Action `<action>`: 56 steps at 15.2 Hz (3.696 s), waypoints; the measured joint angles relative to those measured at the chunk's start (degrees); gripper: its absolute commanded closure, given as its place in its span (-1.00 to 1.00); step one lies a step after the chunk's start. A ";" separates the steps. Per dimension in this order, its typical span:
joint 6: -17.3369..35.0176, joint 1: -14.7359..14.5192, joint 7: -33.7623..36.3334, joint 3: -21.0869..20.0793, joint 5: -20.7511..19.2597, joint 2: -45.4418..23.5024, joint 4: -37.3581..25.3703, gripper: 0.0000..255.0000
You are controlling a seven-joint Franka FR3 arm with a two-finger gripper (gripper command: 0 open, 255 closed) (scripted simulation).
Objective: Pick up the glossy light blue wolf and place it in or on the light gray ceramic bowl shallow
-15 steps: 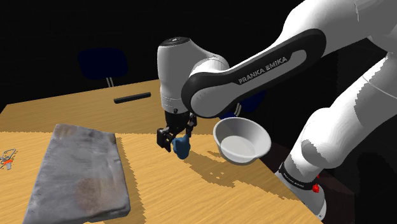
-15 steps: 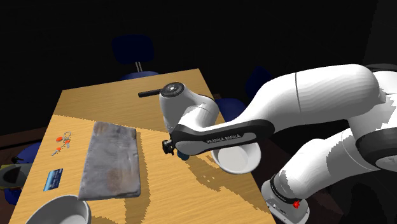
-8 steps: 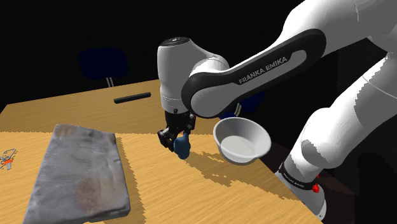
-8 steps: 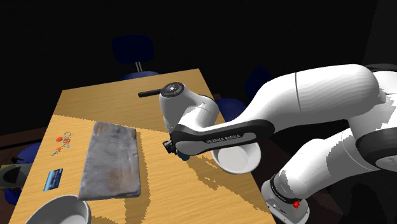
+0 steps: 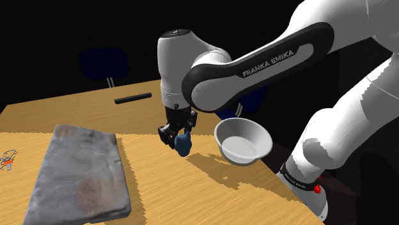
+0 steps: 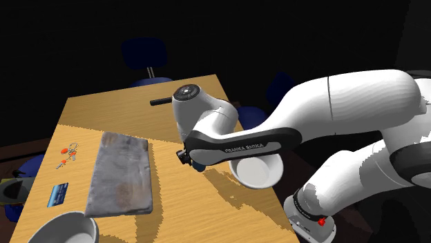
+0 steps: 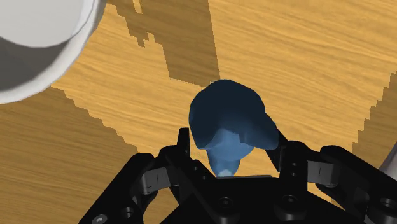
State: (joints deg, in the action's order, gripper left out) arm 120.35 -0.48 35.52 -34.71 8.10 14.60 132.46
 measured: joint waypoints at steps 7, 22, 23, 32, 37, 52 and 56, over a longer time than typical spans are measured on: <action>-5.46 -0.14 -0.58 0.92 0.60 2.02 -3.65 1.00; -17.32 0.16 -1.21 2.72 0.59 3.98 -13.68 1.00; -18.11 0.21 -1.18 2.79 0.52 3.93 -14.52 1.00; -23.14 -1.91 -7.66 9.40 4.24 18.54 -4.95 1.00; -27.43 -3.52 -11.94 14.67 4.41 29.24 2.03 1.00; -29.25 -5.78 -16.67 20.26 3.25 45.17 17.00 1.00; -26.40 -6.02 -16.78 19.65 3.84 45.47 20.16 1.00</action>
State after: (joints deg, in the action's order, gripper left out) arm 93.95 -6.51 18.74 -15.07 11.94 60.07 152.63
